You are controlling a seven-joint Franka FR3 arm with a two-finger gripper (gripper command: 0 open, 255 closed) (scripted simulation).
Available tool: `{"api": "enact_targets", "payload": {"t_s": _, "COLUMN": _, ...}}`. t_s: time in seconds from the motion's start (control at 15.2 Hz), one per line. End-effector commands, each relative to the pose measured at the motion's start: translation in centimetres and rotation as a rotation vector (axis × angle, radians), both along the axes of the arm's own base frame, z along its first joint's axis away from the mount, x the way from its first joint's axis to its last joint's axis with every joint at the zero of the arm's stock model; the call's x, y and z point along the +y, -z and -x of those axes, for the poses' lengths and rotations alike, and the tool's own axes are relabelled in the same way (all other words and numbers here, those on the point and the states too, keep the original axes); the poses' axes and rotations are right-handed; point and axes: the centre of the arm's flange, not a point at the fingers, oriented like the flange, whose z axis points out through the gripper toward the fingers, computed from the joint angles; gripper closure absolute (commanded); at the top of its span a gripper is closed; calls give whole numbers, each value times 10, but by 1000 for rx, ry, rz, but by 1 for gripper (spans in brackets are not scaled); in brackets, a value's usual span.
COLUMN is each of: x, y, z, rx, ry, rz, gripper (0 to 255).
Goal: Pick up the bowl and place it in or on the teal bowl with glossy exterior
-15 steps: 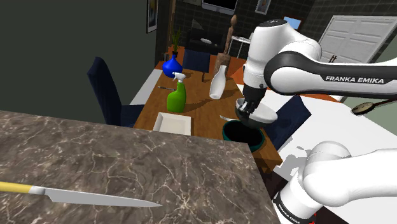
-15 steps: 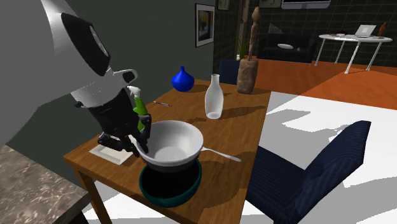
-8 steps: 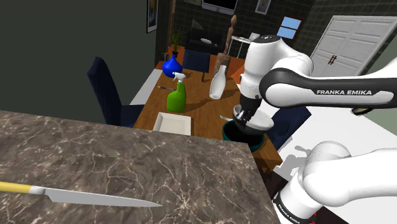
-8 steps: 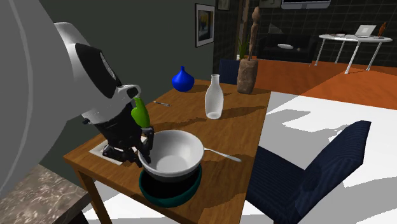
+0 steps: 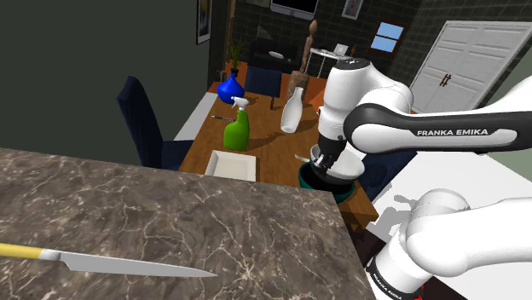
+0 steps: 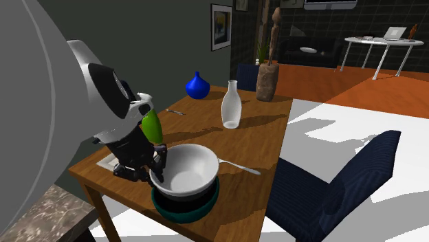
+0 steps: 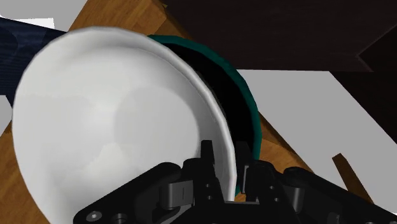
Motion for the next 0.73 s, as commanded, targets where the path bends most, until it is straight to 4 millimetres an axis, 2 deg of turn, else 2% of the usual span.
{"api": "enact_targets", "payload": {"t_s": 0.0, "x": 0, "y": 0, "z": 0, "rx": 0, "ry": 0, "rz": 0, "gripper": 255}}
{"api": "enact_targets", "payload": {"t_s": 0.07, "x": 0, "y": 0, "z": 0, "rx": 0, "ry": 0, "rz": 0, "gripper": 255}}
{"api": "enact_targets", "payload": {"t_s": 0.13, "x": 0, "y": 0, "z": 0, "rx": 0, "ry": 0, "rz": 0, "gripper": 0}}
{"api": "enact_targets", "payload": {"t_s": 0.46, "x": 0, "y": 0, "z": 0, "rx": 0, "ry": 0, "rz": 0, "gripper": 0}}
{"api": "enact_targets", "payload": {"t_s": 0.66, "x": 12, "y": -38, "z": -1, "rx": 0, "ry": 0, "rz": 0, "gripper": 0}}
